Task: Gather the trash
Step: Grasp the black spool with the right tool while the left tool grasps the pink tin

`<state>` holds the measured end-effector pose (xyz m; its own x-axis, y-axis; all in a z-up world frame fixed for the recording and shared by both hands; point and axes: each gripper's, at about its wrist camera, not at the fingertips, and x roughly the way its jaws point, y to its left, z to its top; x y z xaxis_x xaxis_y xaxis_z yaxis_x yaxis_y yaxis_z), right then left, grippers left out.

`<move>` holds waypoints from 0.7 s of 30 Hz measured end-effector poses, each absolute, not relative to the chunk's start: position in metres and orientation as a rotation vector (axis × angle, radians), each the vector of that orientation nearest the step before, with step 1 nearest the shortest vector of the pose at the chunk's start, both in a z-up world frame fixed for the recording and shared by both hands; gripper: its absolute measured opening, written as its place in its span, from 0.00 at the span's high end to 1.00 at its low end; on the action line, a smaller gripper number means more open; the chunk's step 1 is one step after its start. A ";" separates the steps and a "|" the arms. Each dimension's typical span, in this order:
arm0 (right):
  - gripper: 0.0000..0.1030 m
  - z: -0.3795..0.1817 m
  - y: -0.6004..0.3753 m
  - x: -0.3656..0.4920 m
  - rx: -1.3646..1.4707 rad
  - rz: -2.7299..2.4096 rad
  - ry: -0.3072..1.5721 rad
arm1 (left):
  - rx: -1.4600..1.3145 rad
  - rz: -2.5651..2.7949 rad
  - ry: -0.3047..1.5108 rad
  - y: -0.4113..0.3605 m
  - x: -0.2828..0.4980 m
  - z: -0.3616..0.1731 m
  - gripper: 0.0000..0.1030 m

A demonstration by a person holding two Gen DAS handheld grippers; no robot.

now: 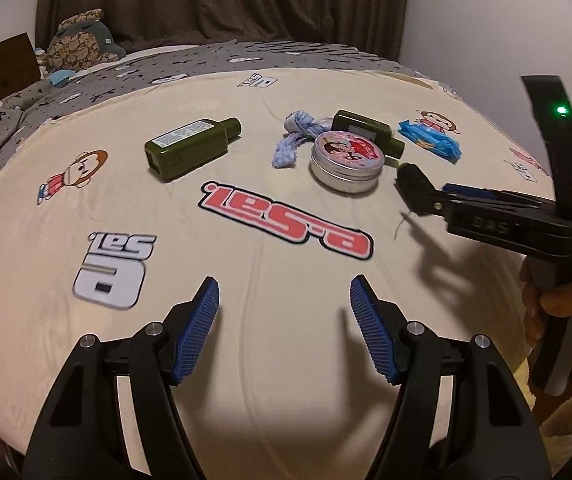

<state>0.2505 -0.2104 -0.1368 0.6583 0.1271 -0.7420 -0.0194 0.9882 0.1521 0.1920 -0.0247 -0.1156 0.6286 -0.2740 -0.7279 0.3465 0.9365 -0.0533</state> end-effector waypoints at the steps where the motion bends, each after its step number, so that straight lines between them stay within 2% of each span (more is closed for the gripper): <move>1: 0.52 -0.139 -0.210 0.254 0.135 0.084 0.853 | 0.096 -0.360 0.820 -0.027 0.198 -0.117 0.35; 4: 0.70 -0.143 -0.208 0.262 0.103 0.080 0.857 | 0.093 -0.377 0.825 -0.036 0.211 -0.120 0.34; 21: 0.73 -0.121 -0.267 0.227 0.075 0.029 0.759 | 0.096 -0.450 0.845 -0.115 0.290 -0.133 0.33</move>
<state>0.2266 -0.2671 -0.1214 0.7255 0.0536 -0.6861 0.0005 0.9969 0.0783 0.2901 -0.1145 -0.1330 0.5756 -0.3466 -0.7407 0.4215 0.9019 -0.0945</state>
